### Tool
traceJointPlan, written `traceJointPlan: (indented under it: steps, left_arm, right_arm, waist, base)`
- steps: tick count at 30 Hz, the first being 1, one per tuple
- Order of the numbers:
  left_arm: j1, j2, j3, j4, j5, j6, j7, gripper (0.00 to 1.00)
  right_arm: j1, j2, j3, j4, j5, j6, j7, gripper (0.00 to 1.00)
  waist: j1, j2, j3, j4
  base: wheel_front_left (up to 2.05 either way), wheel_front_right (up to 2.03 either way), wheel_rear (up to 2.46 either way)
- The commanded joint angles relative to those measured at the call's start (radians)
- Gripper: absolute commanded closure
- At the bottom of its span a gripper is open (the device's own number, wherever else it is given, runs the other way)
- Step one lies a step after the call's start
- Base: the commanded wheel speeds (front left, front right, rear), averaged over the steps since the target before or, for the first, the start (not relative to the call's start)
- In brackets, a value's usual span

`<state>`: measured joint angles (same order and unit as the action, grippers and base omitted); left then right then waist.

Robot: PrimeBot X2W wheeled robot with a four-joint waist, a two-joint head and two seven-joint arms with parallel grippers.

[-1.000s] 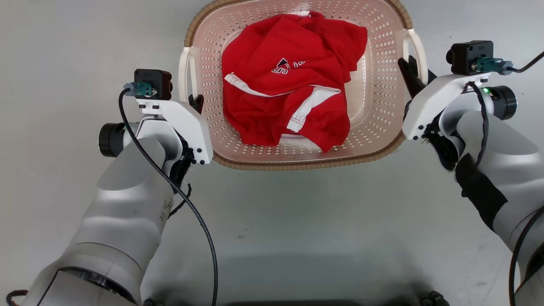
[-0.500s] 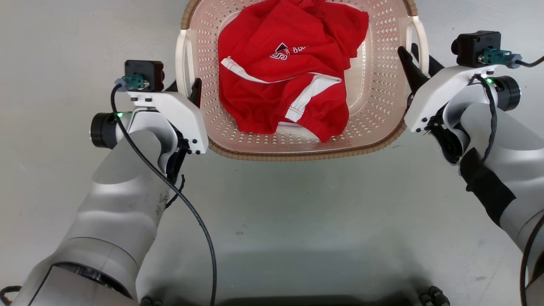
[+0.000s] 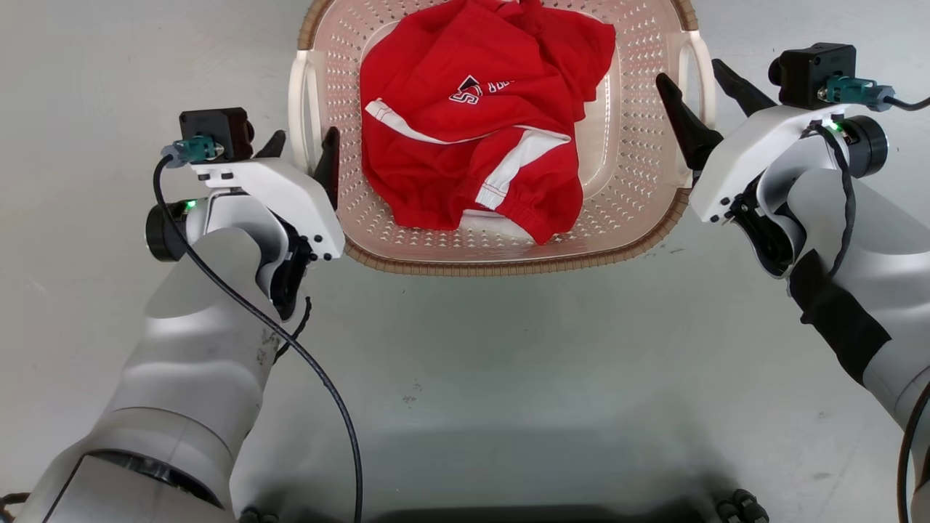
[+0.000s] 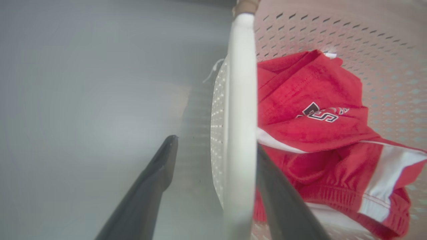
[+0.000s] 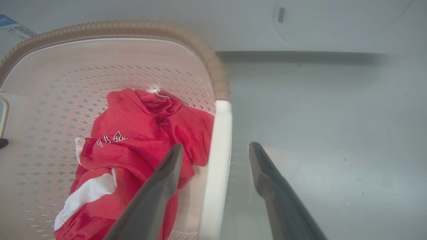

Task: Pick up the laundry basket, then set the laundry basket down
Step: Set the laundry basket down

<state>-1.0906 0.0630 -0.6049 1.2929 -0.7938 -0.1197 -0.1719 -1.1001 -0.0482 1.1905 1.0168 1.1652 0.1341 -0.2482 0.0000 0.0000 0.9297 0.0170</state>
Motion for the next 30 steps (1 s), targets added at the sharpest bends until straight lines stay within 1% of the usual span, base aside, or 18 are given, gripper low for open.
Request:
traceJointPlan:
  steps: [1, 8, 18, 24, 30]
  left_arm:
    - [0.027, 0.03, 0.016, -0.002, -0.007, -0.003, -0.01, 0.0]
    - [0.034, 0.032, 0.003, -0.002, -0.019, -0.01, -0.019, 0.0]
    - [0.06, 0.055, -0.013, -0.002, -0.024, -0.011, -0.018, 0.0]
    - [0.084, 0.066, -0.027, -0.002, -0.016, 0.015, -0.02, 0.0]
    - [0.106, 0.07, -0.028, -0.002, -0.02, 0.024, -0.026, 0.0]
  right_arm:
    - [0.057, -0.002, 0.004, -0.01, -0.001, -0.003, -0.013, 0.0]
    - [0.054, -0.002, -0.003, 0.003, -0.008, -0.003, -0.014, 0.0]
    - [0.071, -0.002, 0.008, 0.031, 0.001, -0.003, -0.014, 0.0]
    - [0.077, -0.002, 0.017, 0.054, 0.014, -0.003, -0.014, 0.0]
    - [0.083, -0.002, 0.019, 0.075, 0.019, -0.003, -0.014, 0.0]
  waist:
    - [0.0, 0.0, 0.0, 0.0]
    - [0.0, 0.0, -0.009, 0.001]
    - [0.0, 0.0, -0.052, 0.002]
    - [0.0, 0.0, -0.094, 0.004]
    - [0.0, 0.0, -0.134, 0.01]
  base:
    - [0.0, 0.0, 0.0]
    - [0.0, 0.0, 0.0]
    - [0.0, 0.0, 0.0]
    - [0.0, 0.0, 0.0]
    - [0.0, 0.0, 0.0]
